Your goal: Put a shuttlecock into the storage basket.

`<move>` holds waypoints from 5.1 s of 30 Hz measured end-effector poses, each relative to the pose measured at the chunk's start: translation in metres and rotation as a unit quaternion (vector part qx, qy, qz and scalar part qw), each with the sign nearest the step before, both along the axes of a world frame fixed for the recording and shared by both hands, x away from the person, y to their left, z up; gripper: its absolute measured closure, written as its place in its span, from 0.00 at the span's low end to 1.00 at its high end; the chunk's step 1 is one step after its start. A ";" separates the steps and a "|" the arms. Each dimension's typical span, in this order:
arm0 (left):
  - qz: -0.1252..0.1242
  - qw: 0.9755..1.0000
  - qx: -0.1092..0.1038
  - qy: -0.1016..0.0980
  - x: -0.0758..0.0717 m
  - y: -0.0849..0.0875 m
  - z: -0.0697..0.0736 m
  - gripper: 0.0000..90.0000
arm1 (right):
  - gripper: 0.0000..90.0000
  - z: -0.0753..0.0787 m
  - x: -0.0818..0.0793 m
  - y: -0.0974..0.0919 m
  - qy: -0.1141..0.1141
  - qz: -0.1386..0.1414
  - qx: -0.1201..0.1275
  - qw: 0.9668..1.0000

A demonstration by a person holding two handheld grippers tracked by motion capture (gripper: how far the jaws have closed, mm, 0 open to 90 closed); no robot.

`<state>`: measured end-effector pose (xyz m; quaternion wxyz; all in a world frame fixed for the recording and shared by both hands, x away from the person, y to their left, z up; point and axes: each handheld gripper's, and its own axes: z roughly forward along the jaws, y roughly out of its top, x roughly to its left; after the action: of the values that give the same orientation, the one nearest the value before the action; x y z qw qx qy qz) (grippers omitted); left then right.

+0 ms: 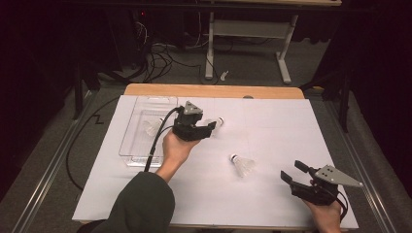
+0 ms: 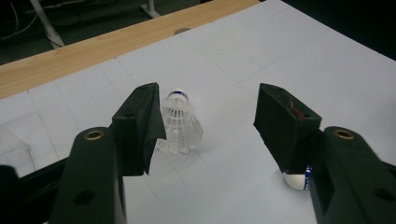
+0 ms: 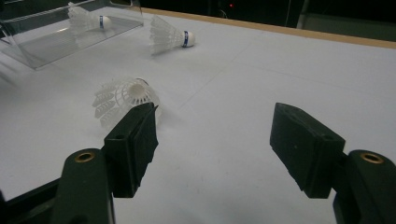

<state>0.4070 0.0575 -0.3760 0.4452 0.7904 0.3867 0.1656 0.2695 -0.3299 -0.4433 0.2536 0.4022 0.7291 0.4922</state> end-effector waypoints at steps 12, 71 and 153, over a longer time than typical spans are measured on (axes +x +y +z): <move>0.003 1.000 0.002 -0.001 0.007 -0.005 0.002 0.46 | 0.36 0.000 0.000 0.000 0.000 0.000 0.000 1.000; 0.020 0.989 0.058 0.134 0.052 -0.037 0.005 0.46 | 0.36 0.000 0.001 0.000 0.001 0.002 -0.001 1.000; 0.021 0.961 0.101 0.257 0.088 -0.053 -0.042 0.89 | 0.36 -0.001 0.001 0.000 0.004 0.005 -0.001 1.000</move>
<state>0.4951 0.0044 -0.4181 0.2449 0.8390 0.4858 0.0045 0.2706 -0.3301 -0.4440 0.2493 0.4002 0.7326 0.4908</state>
